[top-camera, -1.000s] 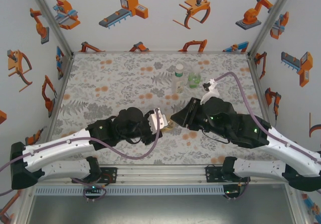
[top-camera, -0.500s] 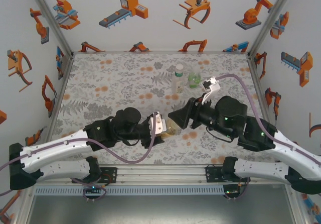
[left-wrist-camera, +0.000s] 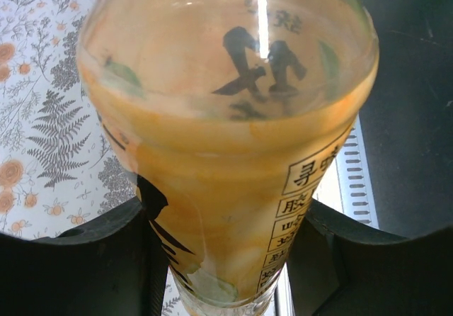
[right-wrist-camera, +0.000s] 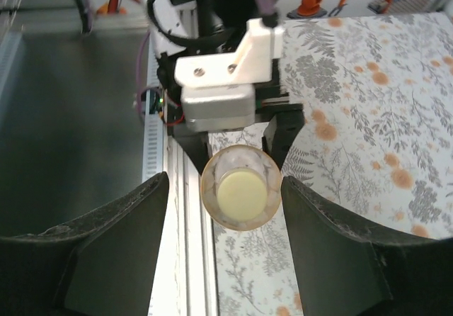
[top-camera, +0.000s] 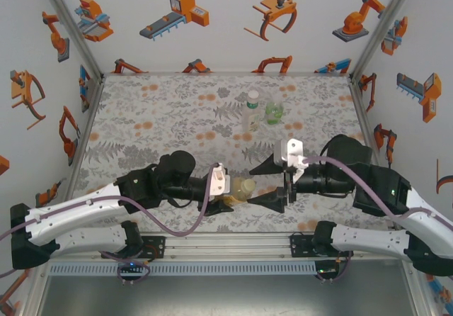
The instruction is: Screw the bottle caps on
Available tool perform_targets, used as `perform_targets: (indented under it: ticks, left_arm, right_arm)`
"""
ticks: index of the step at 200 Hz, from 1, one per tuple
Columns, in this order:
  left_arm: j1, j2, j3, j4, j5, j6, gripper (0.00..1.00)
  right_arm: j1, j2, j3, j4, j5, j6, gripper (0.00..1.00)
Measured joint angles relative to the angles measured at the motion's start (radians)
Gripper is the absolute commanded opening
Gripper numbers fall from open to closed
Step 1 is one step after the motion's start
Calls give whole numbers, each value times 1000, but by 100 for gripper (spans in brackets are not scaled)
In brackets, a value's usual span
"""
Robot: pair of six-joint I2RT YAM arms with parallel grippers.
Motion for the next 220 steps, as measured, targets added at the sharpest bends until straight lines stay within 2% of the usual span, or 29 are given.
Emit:
perform_targets:
  ticks: [37,88,108,138,144,179,220]
  left_arm:
    - [0,-5,3,2,27,0,1]
    - [0,-11,3,-1,44,0,1]
    - [-2,-14,3,-2,50,3,1]
    - [-3,-18,3,-3,57,7,0]
    - [-3,-19,3,-5,56,6,0]
    - [-3,-24,3,-6,-20,-4,0]
    - [3,-23,3,-16,-196,-34,0]
  right_arm:
    - [0,15,0,-11,-50,-108,54]
    - [0,17,-20,1,-66,-151,40]
    - [0,16,-22,10,-66,-160,29]
    - [0,12,-27,26,-61,-159,0]
    - [0,8,-32,35,-54,-156,0]
    - [0,-17,-87,107,56,-29,0]
    - [0,10,-122,169,309,319,0]
